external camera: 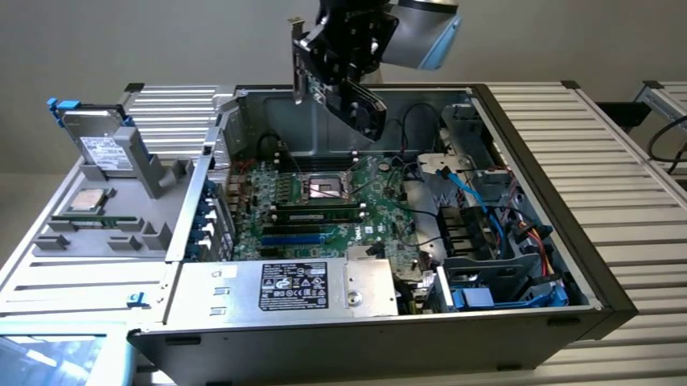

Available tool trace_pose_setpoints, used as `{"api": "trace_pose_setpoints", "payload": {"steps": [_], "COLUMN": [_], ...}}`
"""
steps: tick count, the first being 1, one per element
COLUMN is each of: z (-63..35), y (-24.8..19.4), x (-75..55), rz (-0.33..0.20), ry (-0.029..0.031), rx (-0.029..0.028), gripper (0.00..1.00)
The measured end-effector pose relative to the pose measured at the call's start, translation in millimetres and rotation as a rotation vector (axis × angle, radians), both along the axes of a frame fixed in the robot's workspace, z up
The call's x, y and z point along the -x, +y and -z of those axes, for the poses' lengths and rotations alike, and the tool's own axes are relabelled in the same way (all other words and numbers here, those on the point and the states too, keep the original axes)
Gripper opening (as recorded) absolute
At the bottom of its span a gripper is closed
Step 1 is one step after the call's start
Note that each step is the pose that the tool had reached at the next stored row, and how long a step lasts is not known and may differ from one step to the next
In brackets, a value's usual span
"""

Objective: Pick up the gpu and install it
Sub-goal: 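Insert the gpu into the slot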

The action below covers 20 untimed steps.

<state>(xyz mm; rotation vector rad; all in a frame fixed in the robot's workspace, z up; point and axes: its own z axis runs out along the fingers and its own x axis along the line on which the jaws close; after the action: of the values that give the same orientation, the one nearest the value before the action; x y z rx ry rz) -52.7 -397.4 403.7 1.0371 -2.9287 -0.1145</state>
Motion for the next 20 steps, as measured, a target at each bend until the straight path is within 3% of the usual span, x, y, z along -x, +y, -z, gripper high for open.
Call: {"api": "trace_pose_setpoints", "payload": {"steps": [20], "z": [0.0], "y": [0.0], "x": [0.0], "rz": [-0.364], "ry": [-0.0001], "rx": [-0.0001], "gripper": [0.28]}}
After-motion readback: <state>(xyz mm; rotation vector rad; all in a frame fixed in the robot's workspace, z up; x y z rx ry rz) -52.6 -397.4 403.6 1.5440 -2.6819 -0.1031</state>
